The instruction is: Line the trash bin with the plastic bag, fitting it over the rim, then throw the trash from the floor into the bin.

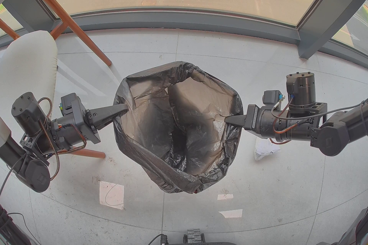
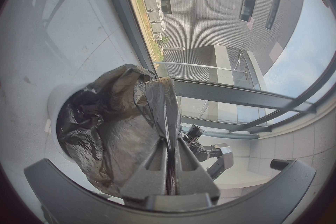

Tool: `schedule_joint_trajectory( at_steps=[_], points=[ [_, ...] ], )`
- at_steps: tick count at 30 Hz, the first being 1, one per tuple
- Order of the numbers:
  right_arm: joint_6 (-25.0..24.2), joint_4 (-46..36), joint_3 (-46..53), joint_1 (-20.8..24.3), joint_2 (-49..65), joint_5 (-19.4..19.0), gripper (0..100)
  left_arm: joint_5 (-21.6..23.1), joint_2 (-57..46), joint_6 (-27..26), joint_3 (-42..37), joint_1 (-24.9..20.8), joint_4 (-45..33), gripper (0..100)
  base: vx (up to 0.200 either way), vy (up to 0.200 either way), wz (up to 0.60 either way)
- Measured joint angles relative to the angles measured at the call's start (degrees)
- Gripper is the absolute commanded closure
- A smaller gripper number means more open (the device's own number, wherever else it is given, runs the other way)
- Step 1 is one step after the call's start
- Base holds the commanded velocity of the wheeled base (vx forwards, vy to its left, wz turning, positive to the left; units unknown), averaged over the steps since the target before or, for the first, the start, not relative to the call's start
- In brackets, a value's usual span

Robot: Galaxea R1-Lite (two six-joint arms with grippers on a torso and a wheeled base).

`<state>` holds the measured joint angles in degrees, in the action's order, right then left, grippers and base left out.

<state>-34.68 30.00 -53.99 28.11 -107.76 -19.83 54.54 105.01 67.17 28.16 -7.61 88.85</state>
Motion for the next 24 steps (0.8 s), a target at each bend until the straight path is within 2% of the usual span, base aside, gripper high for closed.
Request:
schedule_joint_trajectory(
  at_steps=[3, 10, 16, 20, 24],
  points=[
    [0.4, 2.3, -1.2, -0.1, -1.9, 0.0, 100, -0.1, 2.5, -3.4, 0.6, 0.0, 0.1, 100, 0.0, 0.0, 0.0],
    [0.6, 2.9, -6.1, 0.0, -6.5, 0.0, 100, -1.3, 7.2, -6.7, 2.3, -1.7, 0.1, 100, 0.0, 0.0, 0.0],
    [1.0, 3.0, -6.8, -0.1, -9.1, 0.0, 100, -1.8, 9.6, -7.4, 3.9, -2.7, 0.1, 100, 0.0, 0.0, 0.0],
    [2.5, 3.0, -6.3, -0.9, -9.8, 0.0, 100, -2.3, 10.5, -7.6, 3.9, -1.6, 0.1, 100, 0.0, 0.0, 0.0],
    [5.4, 3.0, -5.9, -2.8, -10.2, 0.0, 100, -4.8, 11.4, -7.7, 3.9, 0.0, 0.2, 100, 0.0, 0.0, 0.0]
  ],
)
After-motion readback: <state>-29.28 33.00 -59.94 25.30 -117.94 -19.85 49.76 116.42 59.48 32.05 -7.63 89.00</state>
